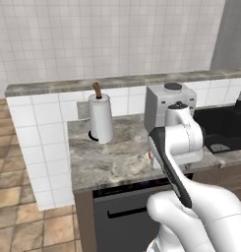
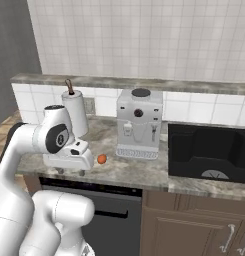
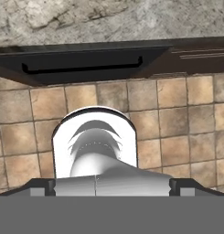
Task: Gather the eggs and milk located in the vicinity of the sink area and place them right next to the bowl.
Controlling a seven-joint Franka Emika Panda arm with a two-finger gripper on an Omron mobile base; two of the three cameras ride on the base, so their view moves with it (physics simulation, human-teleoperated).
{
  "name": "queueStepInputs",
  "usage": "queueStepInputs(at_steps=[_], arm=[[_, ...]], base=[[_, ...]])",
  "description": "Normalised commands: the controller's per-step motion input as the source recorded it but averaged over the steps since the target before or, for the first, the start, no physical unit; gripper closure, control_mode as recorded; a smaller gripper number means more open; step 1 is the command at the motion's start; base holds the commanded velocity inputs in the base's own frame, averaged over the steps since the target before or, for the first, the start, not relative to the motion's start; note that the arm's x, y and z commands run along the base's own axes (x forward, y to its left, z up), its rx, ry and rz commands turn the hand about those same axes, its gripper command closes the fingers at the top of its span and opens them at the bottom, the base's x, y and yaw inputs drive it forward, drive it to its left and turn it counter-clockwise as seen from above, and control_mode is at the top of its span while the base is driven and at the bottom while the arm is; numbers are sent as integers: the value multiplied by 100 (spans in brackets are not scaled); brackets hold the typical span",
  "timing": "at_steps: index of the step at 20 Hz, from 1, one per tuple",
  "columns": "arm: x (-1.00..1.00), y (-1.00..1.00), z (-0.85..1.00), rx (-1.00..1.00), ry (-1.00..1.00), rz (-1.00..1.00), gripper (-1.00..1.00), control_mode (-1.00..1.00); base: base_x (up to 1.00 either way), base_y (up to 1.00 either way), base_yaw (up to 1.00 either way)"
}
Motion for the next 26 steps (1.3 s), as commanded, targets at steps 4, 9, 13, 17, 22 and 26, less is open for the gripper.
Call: queueStepInputs(at_steps=[4, 9, 13, 17, 22, 26], arm=[[0, 0, 0, 0, 0, 0, -100, 100], [0, 0, 0, 0, 0, 0, -100, 100], [0, 0, 0, 0, 0, 0, -100, 100], [0, 0, 0, 0, 0, 0, -100, 100], [0, 0, 0, 0, 0, 0, -100, -100], [56, -11, -3, 0, -4, 5, -100, -100]], base=[[38, 19, 0], [36, 13, 0], [38, 16, 0], [17, 10, 0], [0, 0, 0], [0, 0, 0]])
